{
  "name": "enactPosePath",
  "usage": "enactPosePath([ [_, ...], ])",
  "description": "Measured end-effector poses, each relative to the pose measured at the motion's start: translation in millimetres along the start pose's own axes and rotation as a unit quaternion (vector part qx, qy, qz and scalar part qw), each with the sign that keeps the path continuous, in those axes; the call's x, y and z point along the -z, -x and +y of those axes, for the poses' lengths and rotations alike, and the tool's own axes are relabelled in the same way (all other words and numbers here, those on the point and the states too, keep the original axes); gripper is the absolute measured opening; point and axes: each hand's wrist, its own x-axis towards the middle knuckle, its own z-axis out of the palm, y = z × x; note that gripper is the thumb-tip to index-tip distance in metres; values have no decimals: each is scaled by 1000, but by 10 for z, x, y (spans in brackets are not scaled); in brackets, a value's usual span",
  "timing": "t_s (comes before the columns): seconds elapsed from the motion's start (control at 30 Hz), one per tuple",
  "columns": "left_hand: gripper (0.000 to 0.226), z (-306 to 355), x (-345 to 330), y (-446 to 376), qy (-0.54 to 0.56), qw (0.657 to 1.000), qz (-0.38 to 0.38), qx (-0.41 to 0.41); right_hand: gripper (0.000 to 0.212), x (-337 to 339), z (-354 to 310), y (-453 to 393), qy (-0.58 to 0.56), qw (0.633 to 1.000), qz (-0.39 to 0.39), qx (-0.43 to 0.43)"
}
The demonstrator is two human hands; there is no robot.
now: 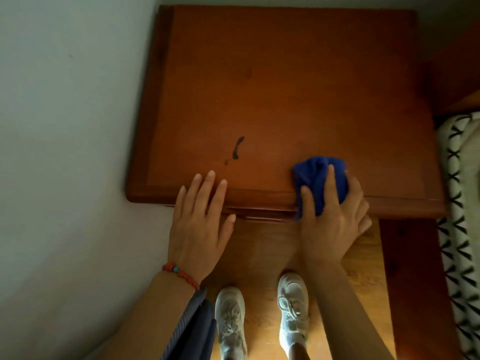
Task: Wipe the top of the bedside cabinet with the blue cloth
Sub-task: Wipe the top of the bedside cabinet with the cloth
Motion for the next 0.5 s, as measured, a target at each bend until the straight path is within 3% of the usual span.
enactPosePath([
  [0.1,53,129,-92,-33,-4,999,-16,-33,44,-29,-129,28,-2,1000,3,-16],
  [0.27,53,142,-168,-9,-33,998,-39,-36,46,-16,-62,-9,4,982,-60,178],
  [0.3,53,151,-161,-18,-33,998,-41,-36,46,36,121,-46,9,986,-54,159],
  [0.43,56,185,-135,-33,-25,999,-37,-15,45,186,428,-62,-12,997,20,-80],
  [0.5,56,276,-130,-41,-17,1000,-26,1,44,136,254,-18,-8,999,6,-54],
])
